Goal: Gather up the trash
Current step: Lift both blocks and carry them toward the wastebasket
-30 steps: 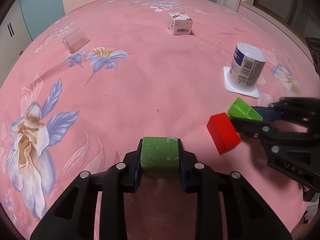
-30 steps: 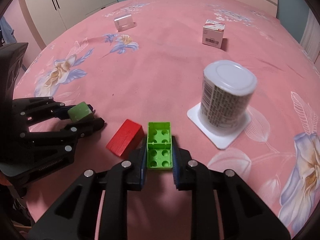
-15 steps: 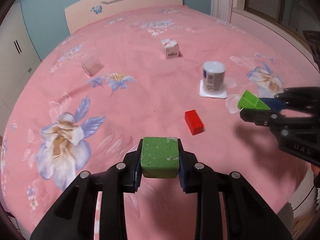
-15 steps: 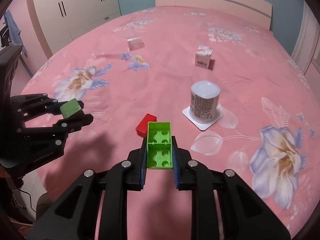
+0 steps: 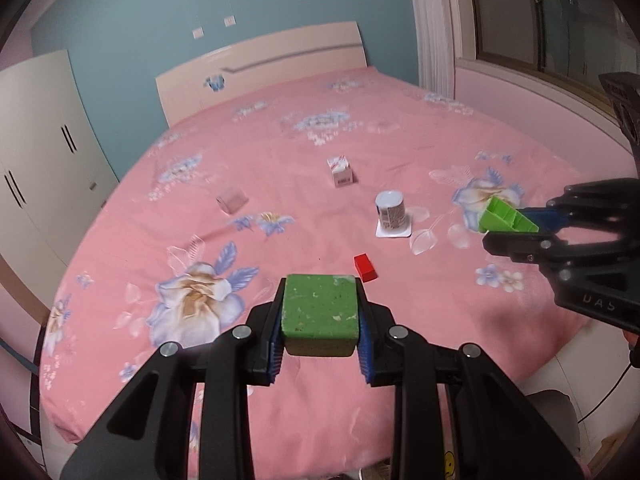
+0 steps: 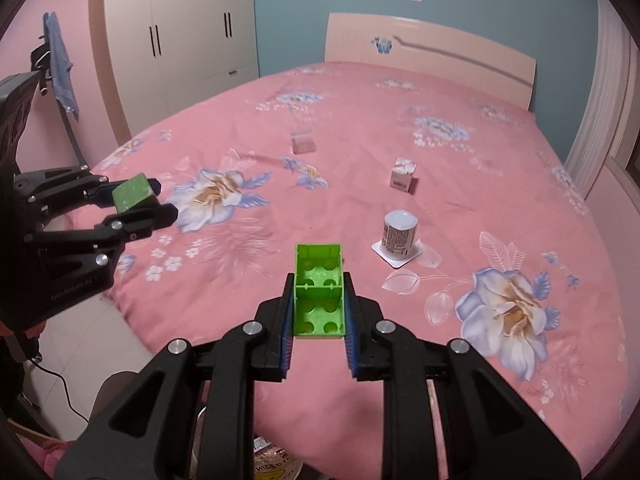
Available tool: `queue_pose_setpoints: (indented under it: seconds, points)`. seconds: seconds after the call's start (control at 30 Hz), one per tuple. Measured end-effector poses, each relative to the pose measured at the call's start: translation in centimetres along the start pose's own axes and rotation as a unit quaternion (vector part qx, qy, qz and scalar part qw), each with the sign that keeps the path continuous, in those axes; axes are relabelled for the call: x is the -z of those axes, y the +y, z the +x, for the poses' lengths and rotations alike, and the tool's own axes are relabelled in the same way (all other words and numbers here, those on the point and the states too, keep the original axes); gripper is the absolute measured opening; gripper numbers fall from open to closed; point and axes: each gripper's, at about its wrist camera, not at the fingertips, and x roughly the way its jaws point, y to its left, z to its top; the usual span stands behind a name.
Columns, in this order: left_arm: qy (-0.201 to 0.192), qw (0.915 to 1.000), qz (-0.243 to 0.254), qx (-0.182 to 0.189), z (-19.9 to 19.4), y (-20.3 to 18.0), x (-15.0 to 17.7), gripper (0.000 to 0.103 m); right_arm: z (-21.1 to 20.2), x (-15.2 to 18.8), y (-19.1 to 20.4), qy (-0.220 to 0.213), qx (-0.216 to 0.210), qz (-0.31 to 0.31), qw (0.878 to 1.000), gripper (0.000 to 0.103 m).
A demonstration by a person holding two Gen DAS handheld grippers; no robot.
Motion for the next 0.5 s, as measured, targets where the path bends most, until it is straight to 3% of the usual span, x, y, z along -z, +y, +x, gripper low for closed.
queue_pose_setpoints:
  seconds: [0.27,0.5]
  points:
    - [-0.032,0.9993,0.008,-0.014,-6.4,-1.1,1.3,0.032,-6.9,1.7,2.1,-0.036,0.008,-0.011,0.999,0.022]
    - [-0.048,0.9983,0.021,-0.026,-10.2,-2.2,2.9,0.032,-10.5,3.5,3.2,-0.051,0.012,-0.014,0.999,0.022]
